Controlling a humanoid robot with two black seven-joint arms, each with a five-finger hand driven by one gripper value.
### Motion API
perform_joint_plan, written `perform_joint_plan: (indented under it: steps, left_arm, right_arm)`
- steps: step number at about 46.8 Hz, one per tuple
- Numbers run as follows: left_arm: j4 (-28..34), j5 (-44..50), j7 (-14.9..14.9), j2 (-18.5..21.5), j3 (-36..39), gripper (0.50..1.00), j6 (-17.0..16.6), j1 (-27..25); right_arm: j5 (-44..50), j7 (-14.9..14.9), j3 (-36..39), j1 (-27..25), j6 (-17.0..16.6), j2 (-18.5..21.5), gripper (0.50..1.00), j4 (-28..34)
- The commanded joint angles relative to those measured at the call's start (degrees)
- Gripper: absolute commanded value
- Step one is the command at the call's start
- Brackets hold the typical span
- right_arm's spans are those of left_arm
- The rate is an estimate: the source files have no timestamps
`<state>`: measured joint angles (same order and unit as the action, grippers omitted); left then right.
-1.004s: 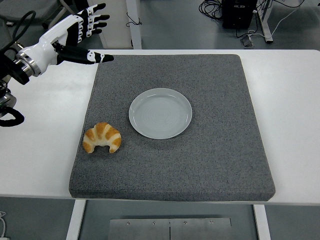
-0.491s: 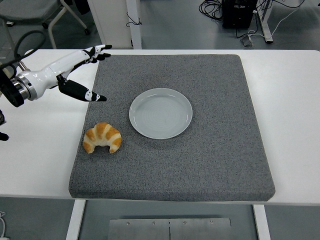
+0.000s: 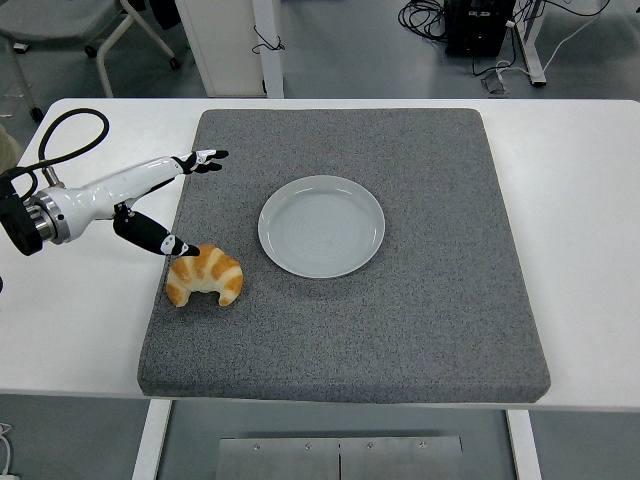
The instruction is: Place the bread on the plate
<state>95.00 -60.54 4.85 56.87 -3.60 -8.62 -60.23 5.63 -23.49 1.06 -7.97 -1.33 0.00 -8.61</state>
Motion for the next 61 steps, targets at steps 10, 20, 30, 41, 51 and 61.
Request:
perform_joint_plan:
  steps: [10, 20, 30, 41, 51, 61]
  left_arm:
    - [1.68, -3.44, -0.46, 1.05, -0.09, 0.972, -0.87, 5.47]
    - [1.24, -6.08, -0.99, 0.17, -0.09, 0.972, -3.33, 7.50]
    - [-0.61, -9.95, -0.99, -2.90, -0.09, 0.972, -5.61, 9.08]
    - [-4.65, -10.04, -0.90, -5.71, -0.09, 0.972, -6.93, 9.43]
    - [-5.88, -10.13, -0.90, -8.00, -0.09, 0.972, -7.20, 9.79]
    - [-7.02, -10.30, -0.90, -9.14, -0.01, 0.972, -7.20, 10.31]
  right_arm:
    - [0.00, 0.02, 0.00, -0.03, 0.01, 0.00, 1.000, 0.00]
    - [0.00, -0.07, 0.00, 0.06, 0.01, 0.00, 1.000, 0.00]
    - [0.00, 0.02, 0.00, 0.06, -0.08, 0.00, 1.000, 0.00]
    - [0.00, 0.02, 0.00, -0.03, 0.01, 0.00, 1.000, 0.00]
    - [0.00, -0.07, 0.00, -0.03, 0.01, 0.00, 1.000, 0.00]
    - [0.00, 0.02, 0.00, -0.03, 0.01, 0.00, 1.000, 0.00]
